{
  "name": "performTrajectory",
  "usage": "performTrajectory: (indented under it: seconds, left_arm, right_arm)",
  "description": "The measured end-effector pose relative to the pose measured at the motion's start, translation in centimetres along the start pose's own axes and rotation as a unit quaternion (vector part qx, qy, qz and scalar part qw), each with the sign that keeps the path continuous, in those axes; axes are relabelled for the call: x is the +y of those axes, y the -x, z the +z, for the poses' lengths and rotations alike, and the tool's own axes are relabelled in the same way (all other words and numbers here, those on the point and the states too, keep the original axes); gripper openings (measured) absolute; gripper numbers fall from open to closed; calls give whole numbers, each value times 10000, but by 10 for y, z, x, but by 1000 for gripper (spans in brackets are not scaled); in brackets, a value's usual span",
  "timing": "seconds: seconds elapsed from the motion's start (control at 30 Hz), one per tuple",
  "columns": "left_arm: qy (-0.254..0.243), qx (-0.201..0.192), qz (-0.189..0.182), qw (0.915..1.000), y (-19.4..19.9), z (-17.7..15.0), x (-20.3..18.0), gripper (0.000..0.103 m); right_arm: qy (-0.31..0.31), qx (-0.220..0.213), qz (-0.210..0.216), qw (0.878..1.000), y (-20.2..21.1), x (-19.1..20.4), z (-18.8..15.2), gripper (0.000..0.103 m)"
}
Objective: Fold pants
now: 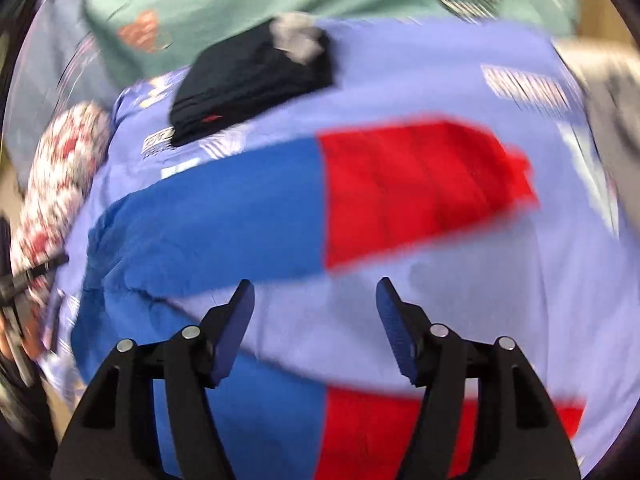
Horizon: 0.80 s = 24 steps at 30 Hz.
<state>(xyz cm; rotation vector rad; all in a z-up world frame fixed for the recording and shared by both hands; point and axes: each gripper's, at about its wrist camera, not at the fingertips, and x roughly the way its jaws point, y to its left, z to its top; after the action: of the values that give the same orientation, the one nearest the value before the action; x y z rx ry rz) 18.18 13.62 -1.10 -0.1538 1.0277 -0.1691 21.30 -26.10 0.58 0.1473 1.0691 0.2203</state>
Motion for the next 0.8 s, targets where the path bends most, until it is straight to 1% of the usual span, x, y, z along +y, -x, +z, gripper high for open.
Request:
performTrajectory:
  seconds: [0.03, 0.07, 0.13, 0.23, 0.3, 0.37, 0.43, 0.5, 0.53, 0.57, 0.6, 0.63, 0.7, 0.73, 0.77, 0.8]
  left_arm:
    - [-57, 151, -61, 9999, -9, 8, 10, 99]
    - [-34, 294, 60, 9995, -19, 15, 20, 99]
    - [-52, 449, 245, 9987, -35, 27, 34, 99]
    - [-329, 492, 340, 9977, -51, 42, 44, 98]
    - [-582, 527, 188, 9967, -58, 48, 43, 98]
    - [-844, 607, 136, 9945, -65, 52, 41, 98]
    - [-1079, 546, 90, 9926, -69, 55, 37, 98]
    - [-1262, 551, -48, 9905, -73, 58, 34, 98]
    - [-1276, 621, -141, 9898, -77, 60, 33, 96]
    - [-1247, 830, -361, 9881, -82, 60, 34, 86]
    - [-1199, 1083, -560, 9853, -89, 60, 33, 82]
    - [-1179, 1189, -539, 9844, -93, 61, 34, 78]
    - [-1315, 1156, -313, 9841, -94, 60, 34, 53]
    - [-1390, 1057, -125, 9846, -91, 61, 36, 28]
    - [-1302, 984, -183, 9864, -85, 64, 39, 15]
    - [-1175, 901, -289, 9886, -78, 66, 42, 13]
  right_arm:
    - [185, 148, 58, 9997, -11, 10, 12, 70]
    - [278, 313, 202, 9989, -20, 14, 21, 70]
    - [377, 464, 356, 9976, -36, 22, 34, 70]
    - [477, 510, 194, 9974, -53, 31, 51, 70]
    - [397, 566, 300, 9972, -61, 32, 54, 70]
    - [351, 624, 380, 9967, -66, 30, 53, 70]
    - [367, 672, 442, 9961, -68, 31, 47, 70]
    - [437, 727, 461, 9953, -72, 31, 46, 70]
    - [455, 730, 452, 9953, -72, 28, 45, 70]
    - [480, 721, 415, 9954, -73, 28, 46, 70]
    - [537, 698, 365, 9954, -75, 27, 49, 70]
    - [567, 694, 361, 9953, -78, 28, 52, 70]
    - [645, 684, 381, 9948, -84, 28, 63, 70]
    - [738, 671, 355, 9944, -86, 29, 67, 70]
    - [832, 658, 302, 9939, -89, 30, 71, 70]
    - [983, 645, 215, 9928, -93, 33, 76, 69]
